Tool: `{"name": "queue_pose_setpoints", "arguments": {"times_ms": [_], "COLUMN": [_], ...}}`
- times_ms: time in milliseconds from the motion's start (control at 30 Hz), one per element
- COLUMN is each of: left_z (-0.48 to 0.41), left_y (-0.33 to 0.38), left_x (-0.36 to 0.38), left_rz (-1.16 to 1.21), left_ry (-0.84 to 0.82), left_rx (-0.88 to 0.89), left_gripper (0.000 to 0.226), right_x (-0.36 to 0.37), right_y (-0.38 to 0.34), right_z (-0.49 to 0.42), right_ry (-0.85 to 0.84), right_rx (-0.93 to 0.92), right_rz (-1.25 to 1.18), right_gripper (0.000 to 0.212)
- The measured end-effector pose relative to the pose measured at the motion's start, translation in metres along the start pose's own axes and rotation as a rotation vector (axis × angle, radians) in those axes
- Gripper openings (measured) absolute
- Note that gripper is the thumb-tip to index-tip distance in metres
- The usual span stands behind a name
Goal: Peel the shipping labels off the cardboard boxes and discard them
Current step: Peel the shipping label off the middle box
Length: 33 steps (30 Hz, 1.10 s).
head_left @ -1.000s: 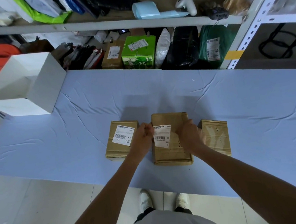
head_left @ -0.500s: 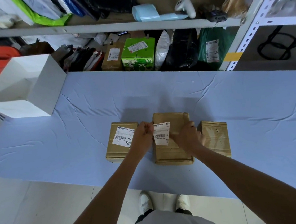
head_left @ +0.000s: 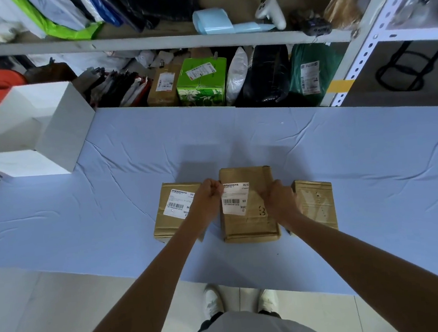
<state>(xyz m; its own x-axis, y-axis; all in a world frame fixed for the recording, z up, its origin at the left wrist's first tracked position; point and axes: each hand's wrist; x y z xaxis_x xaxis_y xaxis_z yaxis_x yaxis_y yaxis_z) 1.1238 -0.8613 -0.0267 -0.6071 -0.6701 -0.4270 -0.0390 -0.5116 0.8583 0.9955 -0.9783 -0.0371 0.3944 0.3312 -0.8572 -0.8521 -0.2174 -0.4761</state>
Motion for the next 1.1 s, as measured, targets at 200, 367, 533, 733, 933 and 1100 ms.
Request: {"name": "queue_pose_setpoints", "arguments": {"times_ms": [200, 367, 533, 733, 933, 1100], "left_z": [-0.007, -0.017, -0.021, -0.021, -0.023, -0.022], "left_y": [0.013, 0.020, 0.018, 0.020, 0.019, 0.017], "left_x": [0.006, 0.005, 0.002, -0.002, -0.006, -0.011], "left_rz": [-0.193, -0.256, -0.254, -0.160, 0.047, 0.150], "left_ry": [0.043, 0.087, 0.128, 0.147, 0.141, 0.099], "left_rx": [0.092, 0.121, 0.100, 0.087, 0.028, 0.050], "left_gripper": [0.011, 0.024, 0.009, 0.007, 0.009, 0.022], "right_x": [-0.002, -0.011, -0.023, -0.016, -0.019, -0.020], "right_y": [-0.008, -0.015, -0.021, -0.032, -0.042, -0.047], "right_z": [0.007, 0.011, 0.010, 0.010, 0.010, 0.005], "right_ry": [-0.054, 0.075, 0.068, -0.056, -0.036, 0.013], "right_rx": [-0.063, -0.253, -0.474, -0.488, -0.517, -0.600], "right_rz": [0.068, 0.093, -0.311, -0.335, -0.200, -0.111], "right_gripper": [0.044, 0.046, 0.055, 0.058, 0.048, 0.019]}}
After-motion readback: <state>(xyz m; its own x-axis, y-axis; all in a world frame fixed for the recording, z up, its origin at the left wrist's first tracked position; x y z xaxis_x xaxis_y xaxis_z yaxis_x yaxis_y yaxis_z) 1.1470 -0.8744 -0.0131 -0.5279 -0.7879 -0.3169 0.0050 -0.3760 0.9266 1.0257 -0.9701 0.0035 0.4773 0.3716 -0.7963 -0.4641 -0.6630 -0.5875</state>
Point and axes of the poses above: each hand's wrist, its own z-axis away from the middle knuckle, its own x-axis out of the palm, y = z × x, and after that the axes turned 12 degrees about y, right-handed
